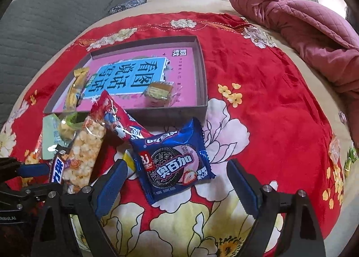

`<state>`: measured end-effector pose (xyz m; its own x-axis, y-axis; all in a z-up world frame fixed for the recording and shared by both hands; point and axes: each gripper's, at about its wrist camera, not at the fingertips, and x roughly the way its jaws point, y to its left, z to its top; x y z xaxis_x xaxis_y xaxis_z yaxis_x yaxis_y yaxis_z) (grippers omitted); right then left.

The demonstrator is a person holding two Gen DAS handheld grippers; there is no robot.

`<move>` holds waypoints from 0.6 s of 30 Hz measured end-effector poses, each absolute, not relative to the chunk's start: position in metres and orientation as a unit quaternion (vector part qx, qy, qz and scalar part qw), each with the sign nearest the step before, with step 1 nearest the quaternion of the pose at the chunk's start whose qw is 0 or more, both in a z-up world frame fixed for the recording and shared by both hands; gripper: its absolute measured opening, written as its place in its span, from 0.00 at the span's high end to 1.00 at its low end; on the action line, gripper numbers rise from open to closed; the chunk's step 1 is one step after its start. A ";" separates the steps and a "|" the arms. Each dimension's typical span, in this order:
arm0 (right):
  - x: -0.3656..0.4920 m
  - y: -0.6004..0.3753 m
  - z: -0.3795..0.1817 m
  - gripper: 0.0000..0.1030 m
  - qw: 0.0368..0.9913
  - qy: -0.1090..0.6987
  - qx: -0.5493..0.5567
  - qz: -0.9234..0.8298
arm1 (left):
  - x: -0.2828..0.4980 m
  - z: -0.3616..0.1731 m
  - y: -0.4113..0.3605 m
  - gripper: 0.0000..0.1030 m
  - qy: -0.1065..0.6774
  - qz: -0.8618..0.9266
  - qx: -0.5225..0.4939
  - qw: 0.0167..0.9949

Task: Organize snacks
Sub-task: 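Grasp the dark chocolate bar with the left tool while the right tool grasps the blue biscuit pack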

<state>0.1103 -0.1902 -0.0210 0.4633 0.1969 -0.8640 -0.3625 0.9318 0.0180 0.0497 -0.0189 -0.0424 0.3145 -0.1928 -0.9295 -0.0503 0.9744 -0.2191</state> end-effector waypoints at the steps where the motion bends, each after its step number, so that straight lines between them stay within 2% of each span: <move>1: 0.111 -0.190 -0.022 0.13 0.851 0.492 -0.087 0.164 | 0.050 -0.043 -0.019 0.48 0.584 -0.043 -0.105 0.804; 18: 0.119 -0.182 -0.040 0.13 0.847 0.483 -0.135 0.176 | 0.057 -0.055 -0.021 0.48 0.593 -0.040 -0.107 0.797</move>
<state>0.1192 -0.1817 -0.0404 0.4711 0.1681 -0.8659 -0.4291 0.9014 -0.0585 0.0568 -0.0214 -0.0548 0.2929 -0.1904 -0.9370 -0.0638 0.9739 -0.2178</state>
